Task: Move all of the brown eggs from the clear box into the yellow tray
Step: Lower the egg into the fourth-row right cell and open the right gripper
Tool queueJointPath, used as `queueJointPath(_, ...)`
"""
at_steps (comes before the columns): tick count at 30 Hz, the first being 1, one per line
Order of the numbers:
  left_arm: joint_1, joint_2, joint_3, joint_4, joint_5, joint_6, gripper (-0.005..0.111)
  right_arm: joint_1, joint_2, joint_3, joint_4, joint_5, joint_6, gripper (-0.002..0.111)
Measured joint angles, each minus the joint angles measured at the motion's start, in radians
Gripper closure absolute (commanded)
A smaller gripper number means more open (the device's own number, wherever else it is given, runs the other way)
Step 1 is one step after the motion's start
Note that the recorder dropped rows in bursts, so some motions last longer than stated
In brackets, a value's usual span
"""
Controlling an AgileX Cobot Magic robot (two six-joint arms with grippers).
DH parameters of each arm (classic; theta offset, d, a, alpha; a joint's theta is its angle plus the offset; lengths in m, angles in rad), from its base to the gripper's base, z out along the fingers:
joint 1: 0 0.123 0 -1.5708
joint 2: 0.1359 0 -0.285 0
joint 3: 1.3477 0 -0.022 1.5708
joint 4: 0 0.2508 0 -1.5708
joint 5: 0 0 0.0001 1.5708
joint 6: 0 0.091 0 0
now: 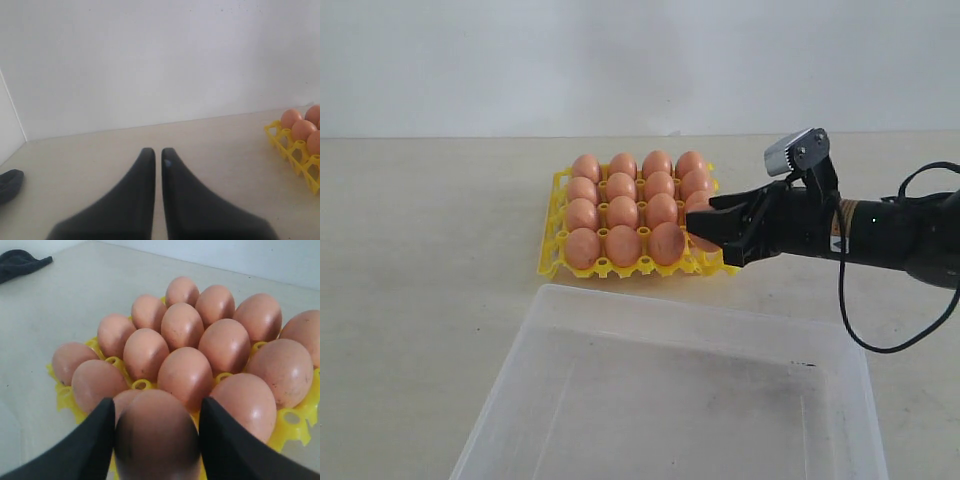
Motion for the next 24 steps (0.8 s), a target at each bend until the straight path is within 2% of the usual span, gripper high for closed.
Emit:
queueJointPath(4,0.0,0.0,0.0,0.0,0.0,0.0,0.103,0.006,0.0,0.0,-0.002,0.009,-0.002,0.105)
queueJointPath(12,0.0,0.0,0.0,0.0,0.0,0.0,0.103,0.006,0.0,0.0,0.002,0.096,-0.006,0.078)
queueJointPath(20,0.0,0.0,0.0,0.0,0.0,0.0,0.103,0.006,0.0,0.0,0.011,0.098,-0.006,0.074)
queueJointPath(24,0.0,0.0,0.0,0.0,0.0,0.0,0.103,0.006,0.0,0.0,0.011,0.099,-0.006,0.059)
